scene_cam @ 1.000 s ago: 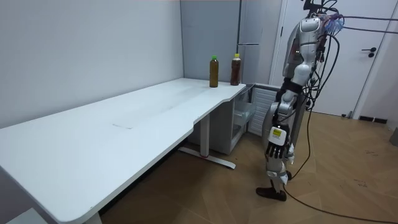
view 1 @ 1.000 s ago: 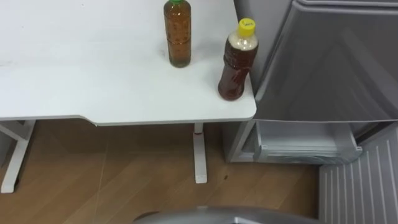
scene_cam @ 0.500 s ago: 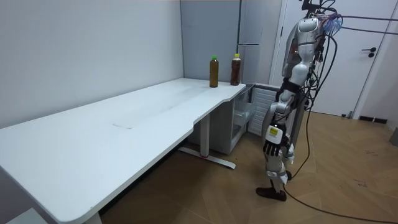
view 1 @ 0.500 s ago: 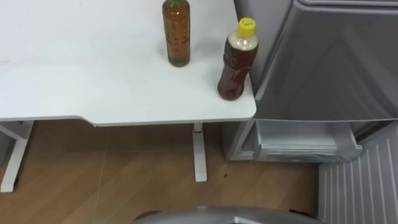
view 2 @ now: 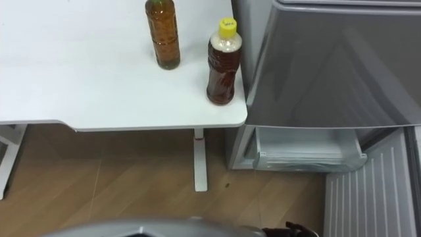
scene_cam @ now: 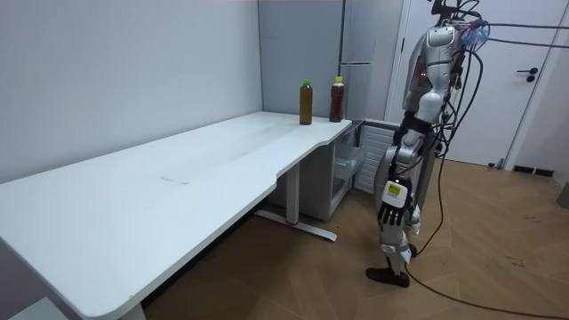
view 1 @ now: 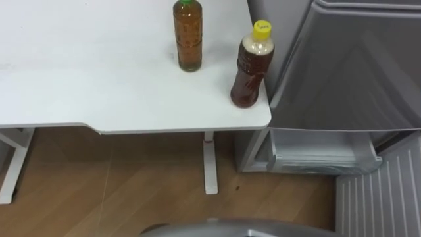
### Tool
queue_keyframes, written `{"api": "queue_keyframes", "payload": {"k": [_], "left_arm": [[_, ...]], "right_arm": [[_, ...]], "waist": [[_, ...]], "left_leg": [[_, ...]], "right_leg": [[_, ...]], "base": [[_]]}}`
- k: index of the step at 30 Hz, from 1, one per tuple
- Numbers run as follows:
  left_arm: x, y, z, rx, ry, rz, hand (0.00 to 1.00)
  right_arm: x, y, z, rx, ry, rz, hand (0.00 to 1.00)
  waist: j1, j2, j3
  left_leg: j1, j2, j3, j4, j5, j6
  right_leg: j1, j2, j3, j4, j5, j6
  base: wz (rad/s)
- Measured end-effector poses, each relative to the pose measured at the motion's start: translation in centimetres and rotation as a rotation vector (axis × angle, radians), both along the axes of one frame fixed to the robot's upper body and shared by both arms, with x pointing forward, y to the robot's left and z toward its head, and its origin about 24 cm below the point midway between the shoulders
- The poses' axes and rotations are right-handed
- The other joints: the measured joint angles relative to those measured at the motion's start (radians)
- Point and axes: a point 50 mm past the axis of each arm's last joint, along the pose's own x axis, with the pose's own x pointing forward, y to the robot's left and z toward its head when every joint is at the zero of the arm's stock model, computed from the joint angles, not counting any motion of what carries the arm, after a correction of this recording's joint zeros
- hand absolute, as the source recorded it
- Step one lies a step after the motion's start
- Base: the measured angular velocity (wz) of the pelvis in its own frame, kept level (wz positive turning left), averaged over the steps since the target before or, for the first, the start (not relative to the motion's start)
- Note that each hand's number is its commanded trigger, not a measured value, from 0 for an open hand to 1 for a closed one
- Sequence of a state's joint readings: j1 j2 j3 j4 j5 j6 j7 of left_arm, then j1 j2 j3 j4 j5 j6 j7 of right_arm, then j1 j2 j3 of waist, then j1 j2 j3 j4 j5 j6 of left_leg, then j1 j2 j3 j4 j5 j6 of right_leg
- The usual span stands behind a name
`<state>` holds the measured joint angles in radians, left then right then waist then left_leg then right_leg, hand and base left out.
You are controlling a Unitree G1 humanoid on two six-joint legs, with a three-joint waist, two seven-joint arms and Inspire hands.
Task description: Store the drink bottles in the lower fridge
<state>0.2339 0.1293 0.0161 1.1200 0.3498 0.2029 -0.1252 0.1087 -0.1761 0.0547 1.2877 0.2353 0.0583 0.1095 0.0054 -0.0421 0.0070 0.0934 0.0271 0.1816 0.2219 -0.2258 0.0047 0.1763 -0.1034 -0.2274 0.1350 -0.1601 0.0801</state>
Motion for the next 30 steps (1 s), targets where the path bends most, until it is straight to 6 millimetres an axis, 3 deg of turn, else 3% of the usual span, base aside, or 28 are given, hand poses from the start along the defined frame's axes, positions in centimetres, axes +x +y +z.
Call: {"api": "queue_keyframes", "payload": {"k": [10, 15, 19, 21, 23, 30], "left_arm": [[0.0, 0.0, 0.0, 0.024, -0.034, 0.133, 0.00], [-0.4, 0.5, 0.0, 0.093, -0.089, 0.419, 0.00], [-0.8, 1.9, 0.4, 0.208, -0.147, 0.725, 0.00], [0.0, 3.0, 0.9, 0.266, -0.237, 0.921, 0.00], [1.7, 4.7, 1.8, 0.326, -0.391, 1.106, 0.00], [5.2, 7.3, 4.6, 0.499, -0.666, 1.220, 0.00]], "right_arm": [[0.2, 0.2, -0.1, 0.004, 0.008, 0.001, 0.00], [-0.1, 0.1, -0.1, 0.003, 0.031, -0.010, 0.00], [-0.7, -0.1, -0.1, -0.005, 0.051, -0.018, 0.00], [-0.6, -0.3, 0.0, -0.013, 0.050, -0.010, 0.00], [-0.7, -0.5, 0.0, -0.021, 0.053, 0.001, 0.00], [-0.5, -0.9, 0.2, -0.032, 0.038, 0.028, 0.00]], "waist": [[0.001, -0.001, -0.0030], [0.018, 0.008, -0.0050], [0.050, 0.012, -0.0020], [0.078, 0.013, -0.0008], [0.106, 0.018, 0.0063], [0.110, 0.031, 0.0020]], "left_leg": [[-0.021, -0.003, -0.039, 0.009, 0.000, -0.001], [-0.026, -0.003, -0.060, 0.020, -0.006, -0.002], [-0.028, -0.008, -0.097, 0.033, -0.007, -0.001], [-0.027, -0.008, -0.103, 0.033, -0.005, -0.002], [-0.013, -0.009, -0.108, 0.033, -0.005, -0.003], [-0.019, -0.010, -0.109, 0.033, -0.004, -0.003]], "right_leg": [[0.008, -0.001, -0.037, 0.001, -0.003, 0.001], [0.021, 0.000, -0.065, 0.001, -0.003, 0.001], [0.036, -0.001, -0.101, 0.001, -0.003, 0.001], [0.039, 0.000, -0.104, 0.001, -0.004, 0.002], [0.055, 0.000, -0.107, 0.000, -0.005, 0.003], [0.051, 0.000, -0.107, 0.001, -0.006, 0.005]], "base": [[0.12], [0.14], [0.25], [0.11], [0.07], [0.00]]}}
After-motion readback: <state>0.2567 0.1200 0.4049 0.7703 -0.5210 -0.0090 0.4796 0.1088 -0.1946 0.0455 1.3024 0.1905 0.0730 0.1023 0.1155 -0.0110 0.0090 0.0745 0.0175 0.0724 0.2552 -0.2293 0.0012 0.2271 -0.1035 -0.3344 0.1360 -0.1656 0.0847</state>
